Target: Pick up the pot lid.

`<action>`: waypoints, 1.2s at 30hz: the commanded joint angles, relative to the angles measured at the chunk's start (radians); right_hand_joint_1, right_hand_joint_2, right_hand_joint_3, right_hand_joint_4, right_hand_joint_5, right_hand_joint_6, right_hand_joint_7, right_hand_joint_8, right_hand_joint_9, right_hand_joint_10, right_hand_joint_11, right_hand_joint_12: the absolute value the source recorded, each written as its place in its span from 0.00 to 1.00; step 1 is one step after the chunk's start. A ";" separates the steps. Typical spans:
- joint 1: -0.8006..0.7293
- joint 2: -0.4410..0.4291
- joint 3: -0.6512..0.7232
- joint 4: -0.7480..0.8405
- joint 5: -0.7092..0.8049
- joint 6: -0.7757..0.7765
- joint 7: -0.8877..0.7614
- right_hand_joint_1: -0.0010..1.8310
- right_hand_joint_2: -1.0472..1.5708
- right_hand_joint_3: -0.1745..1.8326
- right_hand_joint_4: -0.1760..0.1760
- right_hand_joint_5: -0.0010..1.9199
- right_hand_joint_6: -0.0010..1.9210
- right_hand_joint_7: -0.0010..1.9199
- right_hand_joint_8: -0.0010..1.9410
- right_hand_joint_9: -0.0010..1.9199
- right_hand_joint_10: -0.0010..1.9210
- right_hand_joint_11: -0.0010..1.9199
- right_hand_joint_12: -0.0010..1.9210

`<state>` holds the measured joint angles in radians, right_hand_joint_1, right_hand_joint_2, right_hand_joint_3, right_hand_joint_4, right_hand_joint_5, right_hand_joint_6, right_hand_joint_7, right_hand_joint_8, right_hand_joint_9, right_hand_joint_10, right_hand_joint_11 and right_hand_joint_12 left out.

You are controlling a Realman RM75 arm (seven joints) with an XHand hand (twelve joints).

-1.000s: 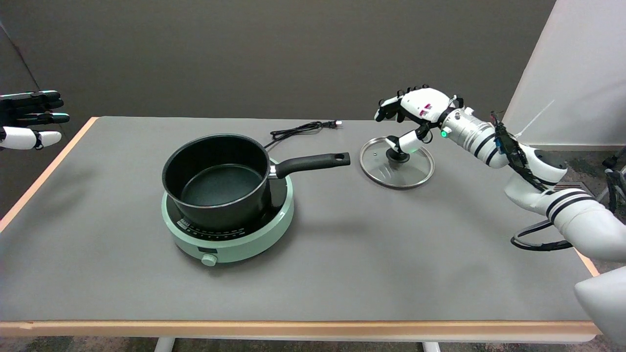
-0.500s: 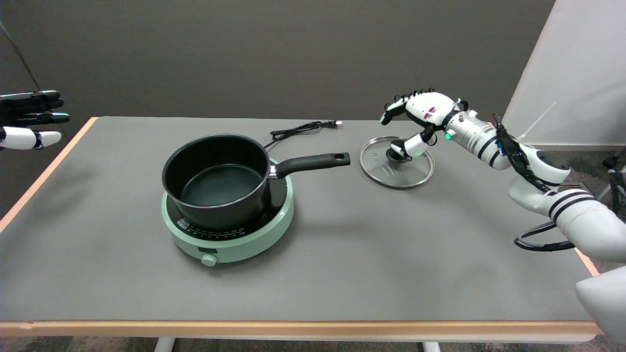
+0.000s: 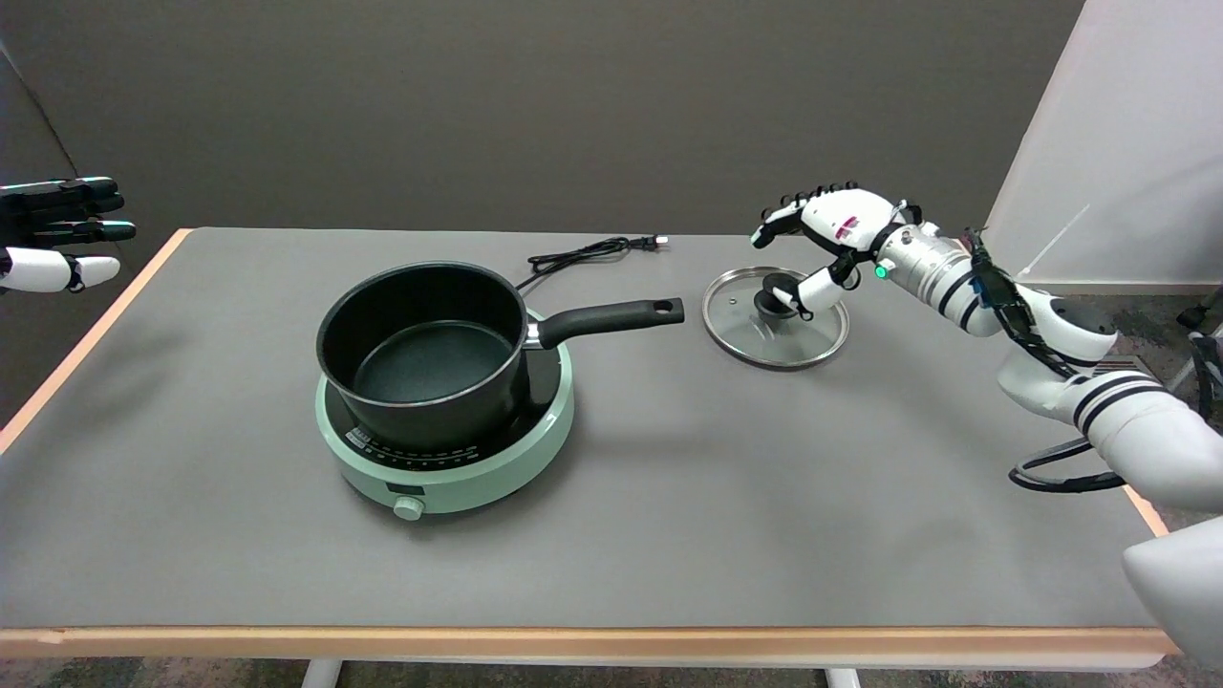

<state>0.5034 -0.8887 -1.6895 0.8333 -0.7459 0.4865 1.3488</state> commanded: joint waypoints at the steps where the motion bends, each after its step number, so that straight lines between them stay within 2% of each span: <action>1: 0.038 -0.010 -0.037 -0.048 -0.005 -0.007 0.002 0.50 0.60 0.58 0.73 0.28 0.12 0.28 0.09 0.29 0.21 0.22 0.56; 7: 0.087 -0.028 -0.079 -0.093 -0.005 -0.016 0.002 0.49 0.59 0.58 0.68 0.25 0.11 0.28 0.10 0.30 0.20 0.22 0.57; 13: 0.086 -0.036 -0.079 -0.107 -0.018 -0.021 0.002 0.49 0.59 0.58 0.68 0.25 0.11 0.28 0.10 0.30 0.20 0.23 0.58; 19: 0.080 -0.038 -0.079 -0.108 -0.061 -0.031 0.021 0.49 0.59 0.58 0.74 0.27 0.11 0.29 0.10 0.30 0.22 0.23 0.58; 26: 0.079 -0.032 -0.079 -0.129 -0.119 -0.052 0.058 0.49 0.59 0.57 0.76 0.27 0.12 0.29 0.10 0.31 0.22 0.23 0.59; 36: 0.087 -0.031 -0.091 -0.160 -0.121 -0.055 0.058 0.49 0.59 0.57 0.78 0.28 0.12 0.29 0.09 0.31 0.22 0.23 0.58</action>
<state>0.5781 -0.9194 -1.7641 0.7160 -0.8273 0.4481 1.3858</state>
